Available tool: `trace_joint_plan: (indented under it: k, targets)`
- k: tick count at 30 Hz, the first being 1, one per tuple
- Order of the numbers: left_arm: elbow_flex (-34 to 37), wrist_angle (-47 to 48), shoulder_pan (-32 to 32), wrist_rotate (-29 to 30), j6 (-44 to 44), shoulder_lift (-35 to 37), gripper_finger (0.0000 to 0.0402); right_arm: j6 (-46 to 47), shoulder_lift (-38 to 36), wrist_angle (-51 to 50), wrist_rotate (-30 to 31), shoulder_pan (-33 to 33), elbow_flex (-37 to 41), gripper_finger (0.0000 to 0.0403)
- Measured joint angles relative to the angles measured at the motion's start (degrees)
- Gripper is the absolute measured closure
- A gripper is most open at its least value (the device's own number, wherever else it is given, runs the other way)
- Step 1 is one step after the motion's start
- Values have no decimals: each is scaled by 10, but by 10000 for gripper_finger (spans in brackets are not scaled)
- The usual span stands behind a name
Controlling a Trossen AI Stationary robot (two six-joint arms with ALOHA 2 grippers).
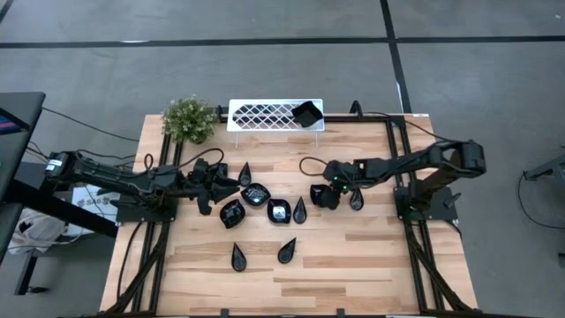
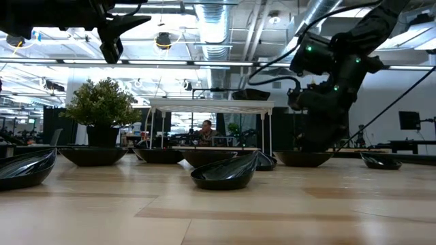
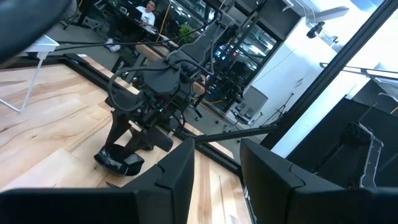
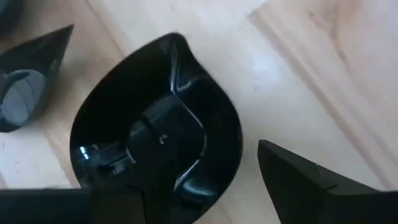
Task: Pick & Place Mini shaped plates
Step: Put the leaf shaped plate on the shelf
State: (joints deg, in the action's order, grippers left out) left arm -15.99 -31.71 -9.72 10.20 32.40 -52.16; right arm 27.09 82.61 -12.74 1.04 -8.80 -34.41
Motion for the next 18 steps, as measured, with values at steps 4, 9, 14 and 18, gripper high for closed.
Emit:
trace_joint_plan:
  k: [4, 9, 14, 18]
  targets:
    - [0, 0, 0, 0, 0, 0, 271, 7, 0, 0, -27, 0, 0, 199]
    - [0, 0, 0, 0, 0, 0, 271, 29, -6, -5, -57, 1, 0, 219]
    - [0, 0, 0, 0, 0, 0, 271, 44, -6, -8, -72, 1, 0, 237]
    - [0, 0, 0, 0, 0, 0, 271, 59, -6, -22, -72, 1, 0, 250]
